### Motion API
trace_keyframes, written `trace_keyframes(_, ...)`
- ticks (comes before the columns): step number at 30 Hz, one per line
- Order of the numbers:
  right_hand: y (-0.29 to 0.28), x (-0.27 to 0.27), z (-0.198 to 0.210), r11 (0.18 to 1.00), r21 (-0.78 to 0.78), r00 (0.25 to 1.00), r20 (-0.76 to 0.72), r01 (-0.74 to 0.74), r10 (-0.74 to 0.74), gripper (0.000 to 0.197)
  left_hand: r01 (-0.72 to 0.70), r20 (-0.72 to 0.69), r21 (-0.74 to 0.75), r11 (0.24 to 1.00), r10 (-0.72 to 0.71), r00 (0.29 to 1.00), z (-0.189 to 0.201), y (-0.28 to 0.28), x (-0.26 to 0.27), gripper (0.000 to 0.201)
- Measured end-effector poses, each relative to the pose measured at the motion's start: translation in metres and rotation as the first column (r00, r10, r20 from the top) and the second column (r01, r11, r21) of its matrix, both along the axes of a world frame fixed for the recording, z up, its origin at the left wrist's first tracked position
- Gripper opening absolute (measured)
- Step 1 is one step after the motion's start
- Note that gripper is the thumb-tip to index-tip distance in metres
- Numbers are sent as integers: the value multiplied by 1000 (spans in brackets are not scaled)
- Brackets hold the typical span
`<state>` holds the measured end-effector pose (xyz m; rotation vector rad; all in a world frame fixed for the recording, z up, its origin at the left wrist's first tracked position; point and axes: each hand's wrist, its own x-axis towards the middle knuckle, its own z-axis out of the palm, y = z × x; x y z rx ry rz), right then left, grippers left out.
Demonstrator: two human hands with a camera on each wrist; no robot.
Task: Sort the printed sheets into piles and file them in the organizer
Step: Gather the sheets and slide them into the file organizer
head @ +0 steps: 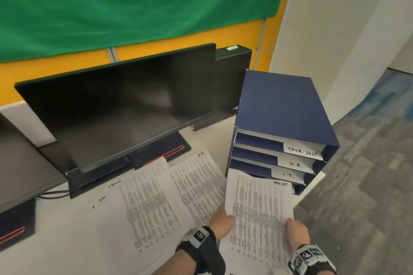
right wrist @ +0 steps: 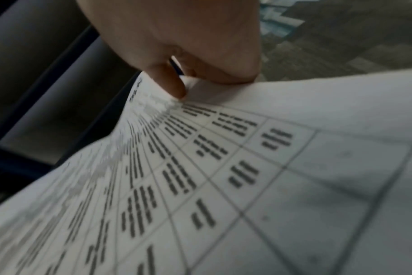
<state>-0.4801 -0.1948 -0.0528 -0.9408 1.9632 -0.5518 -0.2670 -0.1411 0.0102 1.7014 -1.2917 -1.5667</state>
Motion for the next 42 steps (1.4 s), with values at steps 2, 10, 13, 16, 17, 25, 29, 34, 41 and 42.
trace_keyframes(2,10,2,9,999,-9,999,5,46,-46,28,13,31,-21,1000,-12,999,2,14,-2,54)
trace_keyframes(10,26,8,78,913,-382,980,183,142,-76,19,-163,-41,-232,959,158,987,44,20,7,43)
trace_keyframes(13,14,3,113,898,-408,967,248,164,-64,16,-161,-44,-167,973,155,987,58,-11,10,70)
trace_keyframes(16,3,-5,128,907,-371,944,322,200,-77,14,-149,-94,-126,981,138,986,73,-28,9,51)
trace_keyframes(17,-2,-9,130,915,-348,940,332,205,-85,13,-158,-133,-125,980,141,981,82,-28,7,39)
trace_keyframes(25,-46,-16,175,935,-281,813,582,215,-12,30,-162,-287,-101,982,127,949,90,-32,19,27)
trace_keyframes(29,-19,-30,147,968,-236,514,843,87,159,59,-272,-298,-127,954,225,928,100,-57,10,20)
trace_keyframes(34,15,-4,126,952,-287,401,864,-106,306,58,-287,-274,-93,954,252,928,111,-81,-7,31)
trace_keyframes(41,-53,48,179,974,-143,514,857,175,34,10,-306,-280,-28,952,286,916,113,-76,23,46)
trace_keyframes(42,-67,50,181,970,-144,524,852,198,20,12,-344,-260,-35,938,324,910,108,-71,34,47)
